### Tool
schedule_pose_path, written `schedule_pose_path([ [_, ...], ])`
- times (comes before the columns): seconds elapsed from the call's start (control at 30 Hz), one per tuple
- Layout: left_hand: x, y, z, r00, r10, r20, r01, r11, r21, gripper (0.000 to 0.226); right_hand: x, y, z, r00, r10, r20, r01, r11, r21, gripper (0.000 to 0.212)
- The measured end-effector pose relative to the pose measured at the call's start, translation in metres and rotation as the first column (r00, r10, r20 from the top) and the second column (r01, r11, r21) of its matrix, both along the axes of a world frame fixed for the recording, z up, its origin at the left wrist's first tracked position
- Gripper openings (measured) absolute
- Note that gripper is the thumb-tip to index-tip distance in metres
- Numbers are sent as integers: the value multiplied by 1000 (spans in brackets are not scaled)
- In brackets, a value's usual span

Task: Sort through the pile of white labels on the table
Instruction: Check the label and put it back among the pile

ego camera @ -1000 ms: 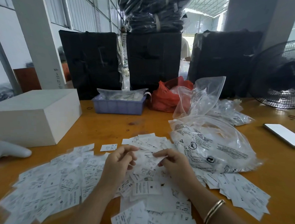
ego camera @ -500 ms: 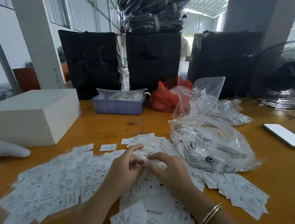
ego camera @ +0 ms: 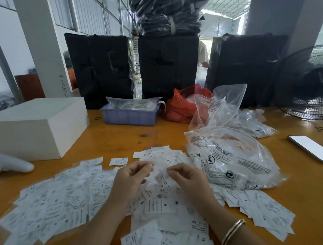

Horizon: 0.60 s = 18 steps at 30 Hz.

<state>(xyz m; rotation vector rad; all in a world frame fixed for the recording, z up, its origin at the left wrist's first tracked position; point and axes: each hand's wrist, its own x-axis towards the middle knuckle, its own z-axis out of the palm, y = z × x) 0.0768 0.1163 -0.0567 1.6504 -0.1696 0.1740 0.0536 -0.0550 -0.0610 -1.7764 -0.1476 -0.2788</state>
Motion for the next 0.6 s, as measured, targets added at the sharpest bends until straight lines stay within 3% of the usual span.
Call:
schedule_pose_path([
  [0.1,-2,-5,-3,1000,17,8,-16,1000,-26,7,0,0,-3,999,43,-22,-43,999,-8,10],
  [0.2,-4,-8,-5,998,-1,58,-2,999,39,4,0,-3,-3,999,-33,-13,34,998,56,15],
  [0.3,-4,-7,-5,993,-34,114,19,991,130,6,4,-9,-1,983,-182,30,169,952,255,21],
  [0.4,-5,-7,-4,984,-69,163,27,968,251,10,5,-13,4,977,-195,90,136,886,444,28],
  [0.6,-7,-8,-3,976,-64,208,-15,933,360,14,1,-5,6,983,-99,157,21,900,436,36],
])
